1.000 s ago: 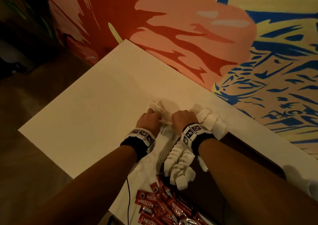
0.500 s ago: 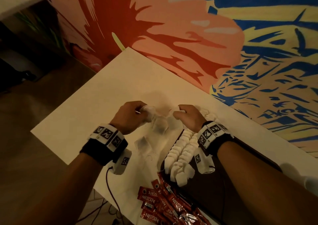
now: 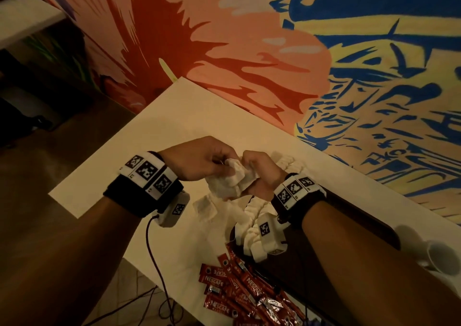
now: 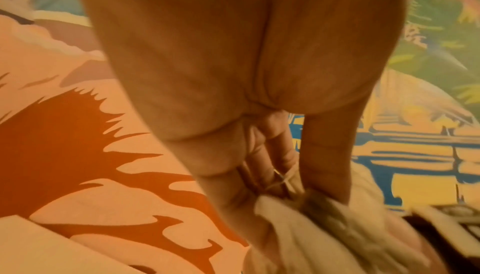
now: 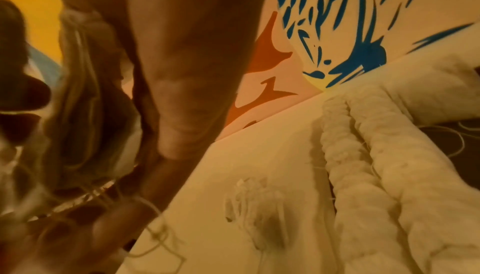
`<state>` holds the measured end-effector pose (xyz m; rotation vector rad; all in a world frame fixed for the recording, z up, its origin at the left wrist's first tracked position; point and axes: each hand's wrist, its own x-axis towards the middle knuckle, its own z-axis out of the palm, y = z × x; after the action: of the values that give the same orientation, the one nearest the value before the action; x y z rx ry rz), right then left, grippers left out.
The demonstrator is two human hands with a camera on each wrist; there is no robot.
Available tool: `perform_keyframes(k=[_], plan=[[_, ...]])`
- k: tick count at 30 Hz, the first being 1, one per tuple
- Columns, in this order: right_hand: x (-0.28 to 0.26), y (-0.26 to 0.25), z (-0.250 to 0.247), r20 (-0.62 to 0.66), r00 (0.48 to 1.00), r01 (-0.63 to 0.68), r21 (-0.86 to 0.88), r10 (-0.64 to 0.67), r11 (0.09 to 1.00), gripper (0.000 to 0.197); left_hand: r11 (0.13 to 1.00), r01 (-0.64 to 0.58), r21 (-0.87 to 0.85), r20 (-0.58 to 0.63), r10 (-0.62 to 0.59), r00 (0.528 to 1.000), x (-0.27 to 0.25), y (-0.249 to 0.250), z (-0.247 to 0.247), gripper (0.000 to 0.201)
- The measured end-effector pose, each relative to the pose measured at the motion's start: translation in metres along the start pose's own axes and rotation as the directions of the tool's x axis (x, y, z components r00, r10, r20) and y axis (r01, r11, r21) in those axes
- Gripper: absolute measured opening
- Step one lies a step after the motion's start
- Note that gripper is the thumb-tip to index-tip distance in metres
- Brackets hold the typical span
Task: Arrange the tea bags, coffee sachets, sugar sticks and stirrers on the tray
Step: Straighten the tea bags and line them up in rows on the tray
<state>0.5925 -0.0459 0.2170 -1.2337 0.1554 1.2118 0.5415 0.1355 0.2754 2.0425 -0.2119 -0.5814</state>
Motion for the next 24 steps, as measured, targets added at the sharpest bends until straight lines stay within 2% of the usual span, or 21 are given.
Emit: perform_keyframes(k=[2,3,7,10,14,17,20,21,24], plan=[[-0.003,0.002,0.001,0.066,0.997,-0.031,0.044,0.028,0.999,0.061,0.998,0.017,0.055,-0.04,-0.015,0.999,0.002,-0.001,0.001,0.013],[-0.004,0.004,0.001,0.075,0.997,-0.033,0.058,0.029,0.998,0.062,0.996,0.03,0.082,-0.071,-0.025,0.997,0.003,-0.003,0.002,0.014],[-0.005,0.007,0.002,0.085,0.996,-0.01,0.16,-0.004,0.987,0.047,0.984,0.093,0.155,-0.222,-0.057,0.973,0.006,-0.007,0.008,0.016],[-0.003,0.008,0.005,0.086,0.996,0.008,0.218,-0.027,0.976,0.039,0.97,0.115,0.215,-0.292,-0.048,0.955,0.007,-0.006,0.012,0.016],[0.0,0.009,0.005,0.186,0.978,0.076,0.113,-0.096,0.991,0.038,0.958,0.136,0.253,-0.335,-0.045,0.941,0.01,-0.008,0.012,0.01],[0.009,0.011,0.001,0.234,0.963,0.13,0.046,-0.137,0.99,0.056,0.968,0.126,0.215,-0.318,-0.052,0.947,0.013,-0.012,0.007,0.017],[0.014,0.007,0.001,0.27,0.952,0.151,0.006,-0.147,0.989,0.056,0.975,0.127,0.181,-0.36,-0.054,0.931,0.014,-0.015,0.003,0.014],[0.015,0.005,0.002,0.25,0.958,0.153,-0.027,-0.141,0.988,0.052,0.977,0.127,0.173,-0.384,-0.052,0.922,0.015,-0.017,0.003,0.016],[0.02,0.001,0.002,0.082,0.984,0.168,-0.133,-0.158,0.977,0.044,0.993,0.087,0.079,-0.448,-0.043,0.893,0.017,-0.024,0.004,0.021]])
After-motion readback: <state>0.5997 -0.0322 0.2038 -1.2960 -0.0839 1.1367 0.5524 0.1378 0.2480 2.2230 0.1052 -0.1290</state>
